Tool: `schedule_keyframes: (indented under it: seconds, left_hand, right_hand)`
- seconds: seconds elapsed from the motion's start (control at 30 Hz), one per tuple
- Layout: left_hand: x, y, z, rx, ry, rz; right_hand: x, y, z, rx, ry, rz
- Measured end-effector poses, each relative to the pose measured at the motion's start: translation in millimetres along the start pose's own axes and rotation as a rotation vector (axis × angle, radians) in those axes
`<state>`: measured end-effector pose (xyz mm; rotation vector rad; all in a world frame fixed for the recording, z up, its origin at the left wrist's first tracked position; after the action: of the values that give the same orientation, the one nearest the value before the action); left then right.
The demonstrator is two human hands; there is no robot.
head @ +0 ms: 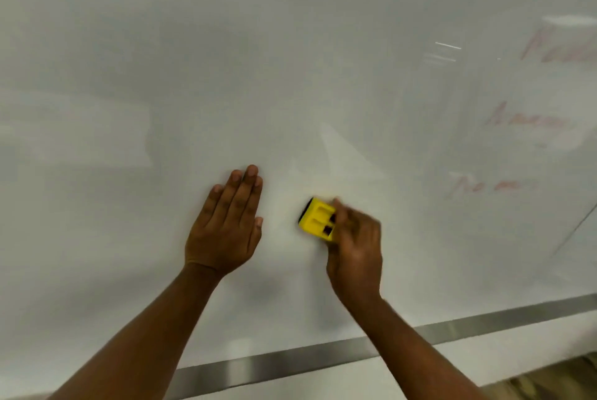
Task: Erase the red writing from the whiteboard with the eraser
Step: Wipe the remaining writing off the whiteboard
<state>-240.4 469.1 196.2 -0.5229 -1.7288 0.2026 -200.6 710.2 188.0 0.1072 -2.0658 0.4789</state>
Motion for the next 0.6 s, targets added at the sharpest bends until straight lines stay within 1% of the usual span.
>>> schedule_keyframes:
  seconds: [0.07,0.13,0.17,0.23,0.27,0.3,0.33,0.37,0.4,0.53,0.6]
  left_hand:
    - [-3.0,1.6,1.6,0.001,-0.005,-0.005]
    - [-5.6,2.7,4.3,0.009,-0.007,-0.001]
    - [-6.1,2.8,5.5,0.011,-0.009,-0.002]
    - [-6.7,1.3,6.5,0.010,-0.007,-0.002]
    - [-6.6,0.7,6.4,0.010,-0.005,0.000]
    - [-6.7,0.1,6.1,0.010,-0.008,0.001]
    - [-7.3,-0.4,6.0,0.009,-0.012,0.001]
    - [-7.3,-0.6,5.6,0.006,-0.012,0.001]
    - [-7.2,-0.2,5.3,0.002,-0.013,0.001]
    - [-5.1,-1.1,3.9,-0.015,-0.030,-0.008]
    - [-4.4,-0.9,0.2,-0.025,-0.043,-0.015]
  right_hand:
    - [6.6,-5.1,1.2,0.015,0.058,0.066]
    - [-14.6,-10.2,13.0,-0.014,0.069,0.023]
    - [-32.2,-10.9,21.1,-0.032,0.041,-0.030]
    - [-71.4,-8.8,35.4,-0.038,-0.082,-0.173]
    - [-89.8,-6.0,39.8,-0.033,-0.178,-0.213]
    - [-105.4,-2.8,42.4,-0.031,-0.290,-0.208]
    - [-116.4,0.0,42.8,-0.020,-0.397,-0.159]
    - [-121.2,2.1,39.8,0.006,-0.469,-0.093]
    - [-121.3,4.6,35.0,0.037,-0.500,-0.031]
    - [-96.3,17.9,12.3,0.124,-0.451,0.126]
    - [-86.3,25.8,1.6,0.160,-0.451,0.249]
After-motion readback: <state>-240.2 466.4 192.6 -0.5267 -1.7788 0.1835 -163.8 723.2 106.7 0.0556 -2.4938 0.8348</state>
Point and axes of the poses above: each hand's wrist, its own x-axis towards the middle knuckle, its own z-axis out of the palm, y = z × x, the point moved 3 cm from there along x, towards the middle knuckle, and after that the axes turned 11 degrees about z, right-handed, at the moved point
